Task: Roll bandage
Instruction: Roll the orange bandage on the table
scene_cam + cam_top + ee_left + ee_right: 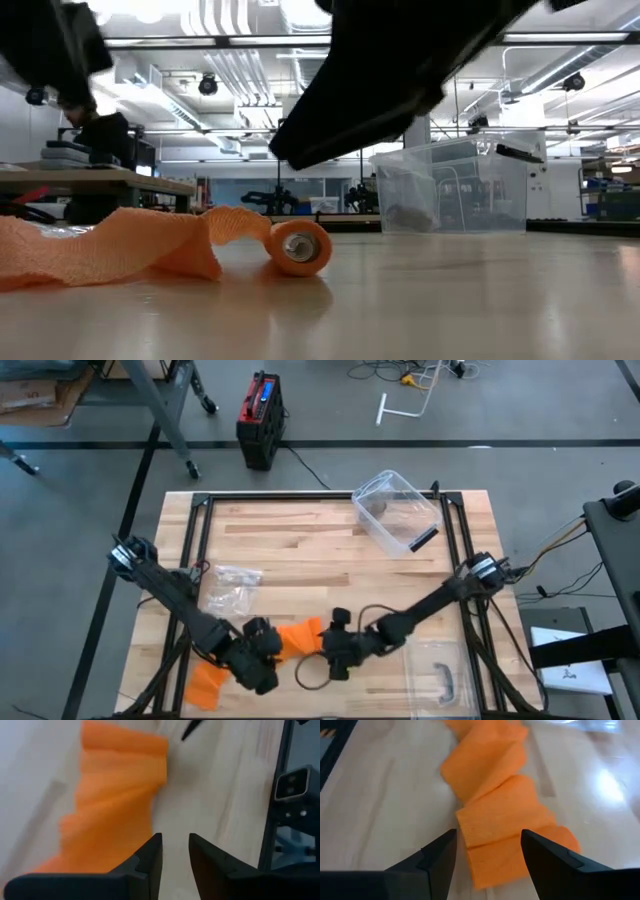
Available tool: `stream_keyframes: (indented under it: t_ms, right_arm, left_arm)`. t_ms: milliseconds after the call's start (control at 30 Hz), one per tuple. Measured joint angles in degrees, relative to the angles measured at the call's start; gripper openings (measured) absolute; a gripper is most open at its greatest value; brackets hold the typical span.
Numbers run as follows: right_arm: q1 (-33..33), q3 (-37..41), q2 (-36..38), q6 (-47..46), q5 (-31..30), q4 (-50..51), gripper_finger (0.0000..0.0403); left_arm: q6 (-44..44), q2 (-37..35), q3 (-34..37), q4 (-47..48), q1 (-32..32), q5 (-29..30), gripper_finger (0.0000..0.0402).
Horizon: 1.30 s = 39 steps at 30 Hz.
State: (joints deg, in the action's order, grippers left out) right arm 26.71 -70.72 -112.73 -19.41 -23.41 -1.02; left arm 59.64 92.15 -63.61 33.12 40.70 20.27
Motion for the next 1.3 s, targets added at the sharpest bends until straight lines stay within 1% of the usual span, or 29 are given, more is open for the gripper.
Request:
stream_keyframes:
  t_ms: [100, 200, 267, 300, 367, 433, 533, 667, 767, 867, 1000, 1067, 1100, 1133, 1233, 1267, 1300]
  right_arm:
    - [-3.6, -0.1, 0.0, 6.4, 7.1, -0.5, 0.021]
    - [-6.7, -0.1, 0.0, 11.1, 11.4, -3.3, 0.0206]
    - [-8.5, -0.3, -1.2, 13.6, 15.5, -7.3, 0.0204]
    - [-9.2, -0.7, -1.9, 14.5, 16.6, -8.1, 0.0204]
    - [-10.6, -2.2, -4.7, 15.9, 18.7, -7.1, 0.0204]
    - [-11.0, -4.4, -8.0, 17.2, 19.6, -6.7, 0.0204]
    - [-11.3, -8.9, -11.9, 18.9, 20.5, -2.1, 0.0204]
    - [-11.5, -11.9, -13.3, 19.2, 20.6, 7.2, 0.0204]
    - [-11.5, -10.9, -12.0, 19.0, 20.6, 14.0, 0.0204]
    - [-11.5, -8.1, -9.3, 18.7, 20.7, 20.4, 0.0204]
    - [-11.5, -2.9, -5.0, 17.8, 20.9, 22.0, 0.0204]
    - [-11.5, -0.8, -3.4, 17.4, 20.9, 22.0, 0.0204]
    - [-11.5, 0.0, -2.3, 17.1, 20.9, 21.4, 0.0204]
    - [-11.5, 0.6, -1.6, 16.8, 20.9, 20.9, 0.0204]
    - [-11.7, 2.0, 0.4, 16.6, 20.9, 21.8, 0.0204]
    - [-11.8, 2.5, 1.2, 16.6, 20.8, 22.4, 0.0204]
    - [-11.9, 3.4, 2.1, 16.6, 20.7, 22.5, 0.0204]
  left_arm:
    - [1.0, 0.9, 4.9, -7.5, -0.2, 0.3, 0.0077]
    - [-0.1, 2.1, 9.4, -14.8, -1.9, 0.7, 0.007]
    - [-0.9, 2.6, 11.9, -17.5, -3.2, 0.7, 0.0064]
    - [-1.1, 2.9, 12.9, -18.3, -3.8, 0.7, 0.0062]
    - [-1.2, 3.0, 14.9, -18.2, -4.9, -0.3, 0.0058]
    - [-1.2, 3.1, 16.6, -18.2, -5.5, -0.9, 0.0054]
    - [-1.0, 3.2, 18.9, -19.2, -5.6, -3.0, 0.0049]
    - [-0.1, 3.2, 21.3, -22.6, -4.9, -8.1, 0.0045]
    - [-0.6, 3.0, 22.4, -23.7, -3.2, -11.6, 0.0047]
    - [-1.8, 2.6, 22.8, -23.6, -1.8, -15.0, 0.0047]
    - [-3.3, 2.5, 22.9, -24.0, -0.9, -15.5, 0.0043]
    - [-3.9, 2.5, 22.5, -24.6, -0.8, -13.1, 0.004]
    - [-4.7, 2.6, 22.3, -25.3, -0.8, -10.2, 0.0039]
    - [-5.6, 2.7, 22.0, -26.1, -1.0, -6.5, 0.0039]
    - [-7.0, 3.2, 21.0, -29.0, -2.3, 9.1, 0.0039]
    - [-8.1, 3.3, 20.2, -30.8, -2.5, 13.2, 0.004]
    - [-9.2, 3.3, 19.1, -31.8, -2.5, 15.5, 0.0042]
